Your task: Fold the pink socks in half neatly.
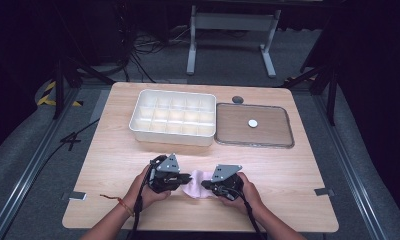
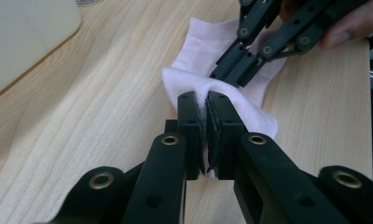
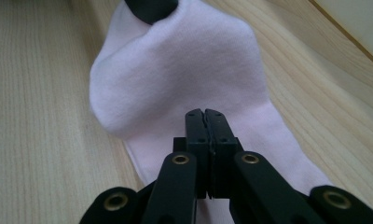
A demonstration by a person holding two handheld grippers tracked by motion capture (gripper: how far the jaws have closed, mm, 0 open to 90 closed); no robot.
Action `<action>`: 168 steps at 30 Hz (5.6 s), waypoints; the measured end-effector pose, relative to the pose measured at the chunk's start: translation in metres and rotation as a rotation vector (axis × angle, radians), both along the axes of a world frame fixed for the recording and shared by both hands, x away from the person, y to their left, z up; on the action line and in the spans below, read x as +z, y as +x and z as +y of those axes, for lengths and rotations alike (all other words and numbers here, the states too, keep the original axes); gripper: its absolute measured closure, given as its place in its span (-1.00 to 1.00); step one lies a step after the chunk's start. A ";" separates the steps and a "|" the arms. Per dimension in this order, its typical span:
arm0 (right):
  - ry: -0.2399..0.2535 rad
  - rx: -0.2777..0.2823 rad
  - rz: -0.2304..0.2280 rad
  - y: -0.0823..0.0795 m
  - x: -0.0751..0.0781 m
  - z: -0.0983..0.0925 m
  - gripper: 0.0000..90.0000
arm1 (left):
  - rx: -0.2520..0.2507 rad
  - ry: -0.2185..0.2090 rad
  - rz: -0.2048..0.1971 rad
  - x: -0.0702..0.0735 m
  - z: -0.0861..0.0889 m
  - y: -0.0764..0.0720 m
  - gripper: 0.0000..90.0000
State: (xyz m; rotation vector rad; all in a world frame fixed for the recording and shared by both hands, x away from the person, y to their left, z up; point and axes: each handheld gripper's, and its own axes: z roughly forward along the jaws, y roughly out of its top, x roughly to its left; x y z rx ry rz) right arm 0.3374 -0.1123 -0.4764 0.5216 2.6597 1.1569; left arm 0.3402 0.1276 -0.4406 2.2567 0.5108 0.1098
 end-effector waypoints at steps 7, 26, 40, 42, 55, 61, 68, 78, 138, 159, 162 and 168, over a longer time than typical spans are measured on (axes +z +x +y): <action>0.011 0.008 0.006 0.005 0.001 0.005 1.00 | 0.017 0.004 -0.012 0.001 0.008 -0.002 0.88; -0.020 0.009 0.005 0.016 0.002 0.017 1.00 | 0.043 -0.028 -0.007 0.006 0.009 0.001 0.88; -0.028 -0.047 -0.034 0.001 0.022 -0.049 1.00 | 0.062 -0.004 -0.022 0.008 0.011 0.002 0.89; -0.046 -0.060 -0.027 0.001 0.019 -0.056 1.00 | 0.060 0.001 -0.024 0.008 0.010 0.002 0.89; -0.040 -0.074 0.021 0.006 0.006 -0.058 1.00 | 0.022 0.012 -0.037 0.019 -0.009 0.004 0.89; -0.045 -0.072 0.014 0.006 0.006 -0.057 1.00 | 0.001 0.056 -0.044 0.022 -0.018 0.008 0.88; -0.005 -0.129 -0.009 0.008 0.015 -0.072 1.00 | -0.012 0.075 -0.038 0.023 -0.024 0.013 0.88; -0.005 -0.142 0.012 0.015 0.008 -0.067 1.00 | -0.053 0.092 -0.041 0.025 -0.042 0.019 0.87; 0.016 -0.003 -0.107 -0.010 0.043 -0.026 0.99 | -0.100 0.175 -0.043 -0.025 -0.052 -0.011 0.67; -0.017 -0.028 -0.057 0.002 0.012 -0.041 0.92 | -0.079 0.119 -0.060 -0.019 -0.042 -0.008 0.57; 0.030 -0.045 -0.078 -0.001 0.025 -0.048 0.85 | -0.043 0.058 -0.079 -0.012 -0.042 -0.001 0.53; 0.030 -0.090 -0.071 -0.004 0.031 -0.057 0.43 | -0.039 0.073 -0.073 -0.020 -0.055 0.003 0.30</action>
